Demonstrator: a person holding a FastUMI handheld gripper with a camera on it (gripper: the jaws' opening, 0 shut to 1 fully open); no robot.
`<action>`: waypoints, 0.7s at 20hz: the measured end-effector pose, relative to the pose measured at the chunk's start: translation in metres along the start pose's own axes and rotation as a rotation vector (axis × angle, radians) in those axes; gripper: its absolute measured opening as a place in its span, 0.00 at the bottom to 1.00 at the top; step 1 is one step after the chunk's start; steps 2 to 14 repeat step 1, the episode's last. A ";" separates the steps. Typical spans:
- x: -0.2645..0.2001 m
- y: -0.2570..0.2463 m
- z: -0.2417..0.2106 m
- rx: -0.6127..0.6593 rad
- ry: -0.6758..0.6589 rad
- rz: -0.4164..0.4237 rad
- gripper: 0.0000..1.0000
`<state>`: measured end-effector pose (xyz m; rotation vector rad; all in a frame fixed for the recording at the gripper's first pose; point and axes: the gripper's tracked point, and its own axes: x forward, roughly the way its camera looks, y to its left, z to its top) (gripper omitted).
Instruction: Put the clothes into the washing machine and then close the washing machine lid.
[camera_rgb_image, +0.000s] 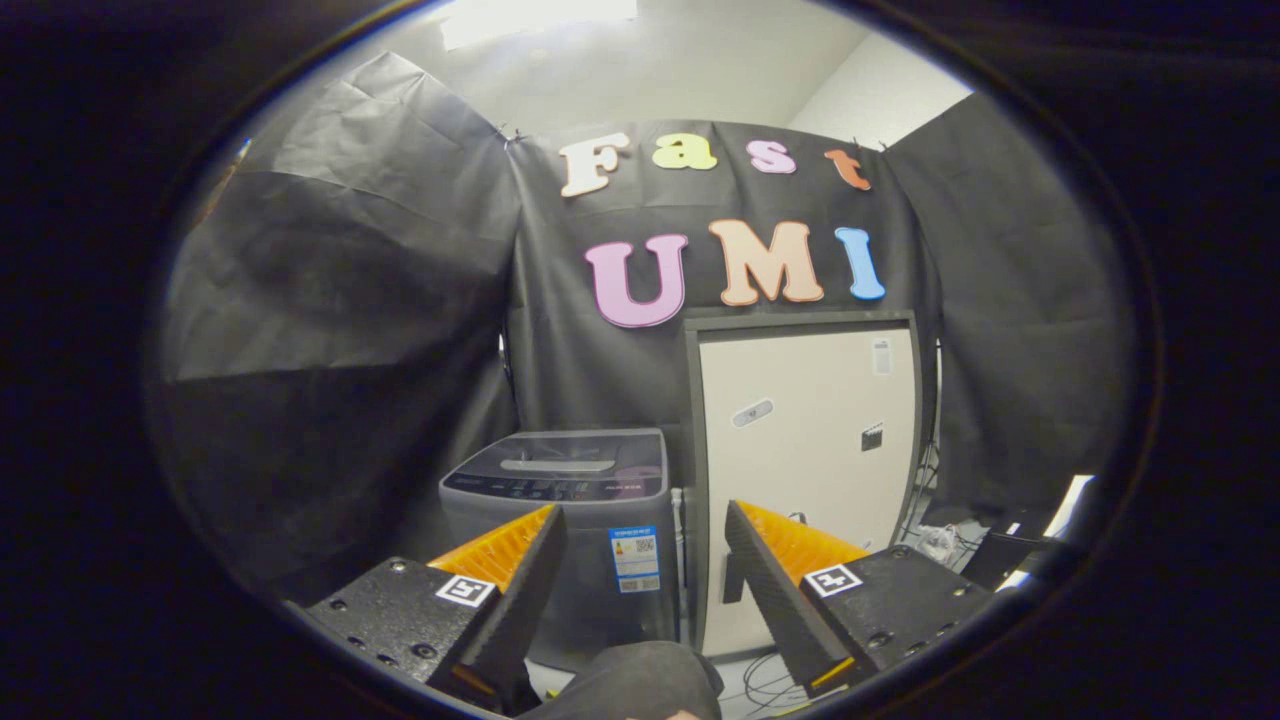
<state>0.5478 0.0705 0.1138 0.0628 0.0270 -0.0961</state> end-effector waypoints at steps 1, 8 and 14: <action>0.001 0.000 -0.001 -0.002 0.002 0.000 0.97; 0.001 0.000 -0.001 -0.002 0.002 0.000 0.97; 0.001 0.000 -0.001 -0.002 0.002 0.000 0.97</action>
